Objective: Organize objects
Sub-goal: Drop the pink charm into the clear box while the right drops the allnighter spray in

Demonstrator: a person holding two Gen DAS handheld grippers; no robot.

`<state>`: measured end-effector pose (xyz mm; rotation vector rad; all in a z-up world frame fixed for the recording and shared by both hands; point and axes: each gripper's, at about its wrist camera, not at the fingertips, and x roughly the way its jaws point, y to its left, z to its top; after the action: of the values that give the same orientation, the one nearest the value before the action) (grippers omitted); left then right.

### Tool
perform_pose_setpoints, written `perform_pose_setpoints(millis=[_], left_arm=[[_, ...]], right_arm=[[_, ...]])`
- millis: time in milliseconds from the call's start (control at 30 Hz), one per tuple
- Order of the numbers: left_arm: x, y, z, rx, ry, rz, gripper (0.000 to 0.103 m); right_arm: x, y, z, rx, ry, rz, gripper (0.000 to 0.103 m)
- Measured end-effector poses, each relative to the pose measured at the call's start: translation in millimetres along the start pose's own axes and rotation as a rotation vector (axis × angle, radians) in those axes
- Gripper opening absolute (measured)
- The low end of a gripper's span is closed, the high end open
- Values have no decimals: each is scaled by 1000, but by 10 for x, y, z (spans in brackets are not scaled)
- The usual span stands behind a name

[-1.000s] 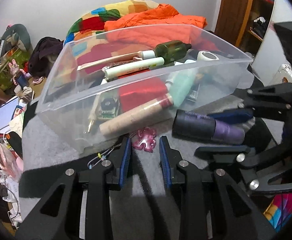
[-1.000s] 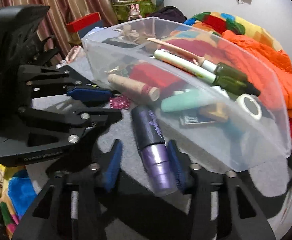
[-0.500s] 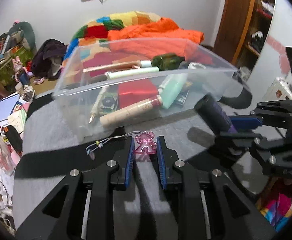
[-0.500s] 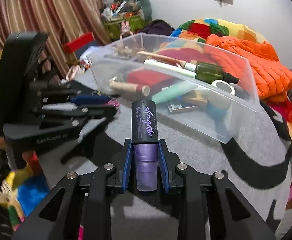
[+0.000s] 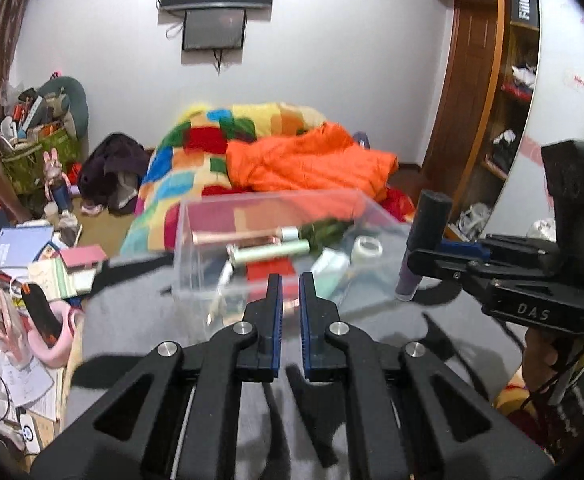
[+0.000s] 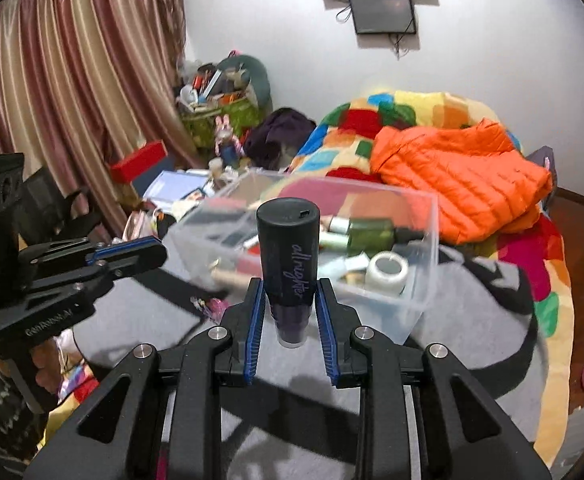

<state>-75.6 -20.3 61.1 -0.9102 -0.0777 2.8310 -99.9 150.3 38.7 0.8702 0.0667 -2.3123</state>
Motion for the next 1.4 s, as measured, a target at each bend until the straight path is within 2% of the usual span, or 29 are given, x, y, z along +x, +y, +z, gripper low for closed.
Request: perform_pose_setpoints(millis=[133,200,300,500,633,767,833,867,900,933,1067,1233,1400], left_arm=[[-3,12,69,13,11,-3,7],[62,37,12,29,42,21,24],[223,123,-171,19,114,41,41],[695,316,-540,20,287,105,41],[879,482,-584,-24,324,124,41],[970,479,-579,-32,370,81,50],[984,451,-571,-18,371,91,50],[978,433,-578,-10,364,94,45],[971,415,-572,-5,361,90,32],[972,402,-567,-1,362,85,27],[948,379,-567,-1,342,89,27],[803,354,-581,-29,298,52,27],[553,286,-483,-42,238,20,27]], right_arm=[[-9,-30,108,5,-29,-46,23],[4,-45,169,-6,-39,-69,23],[90,-82,272,-21,-35,-100,23],[449,-160,384,-36,36,-139,23],[700,-206,344,-27,95,-147,23],[839,-204,296,-30,128,-136,23],[884,-188,294,-33,142,-129,23],[897,-178,291,-34,148,-126,23],[910,-172,291,-34,155,-121,23],[916,-171,287,-32,162,-114,23],[916,-160,269,-28,172,-104,23],[848,-164,268,-35,165,-103,24],[764,-186,283,-16,145,-96,29]])
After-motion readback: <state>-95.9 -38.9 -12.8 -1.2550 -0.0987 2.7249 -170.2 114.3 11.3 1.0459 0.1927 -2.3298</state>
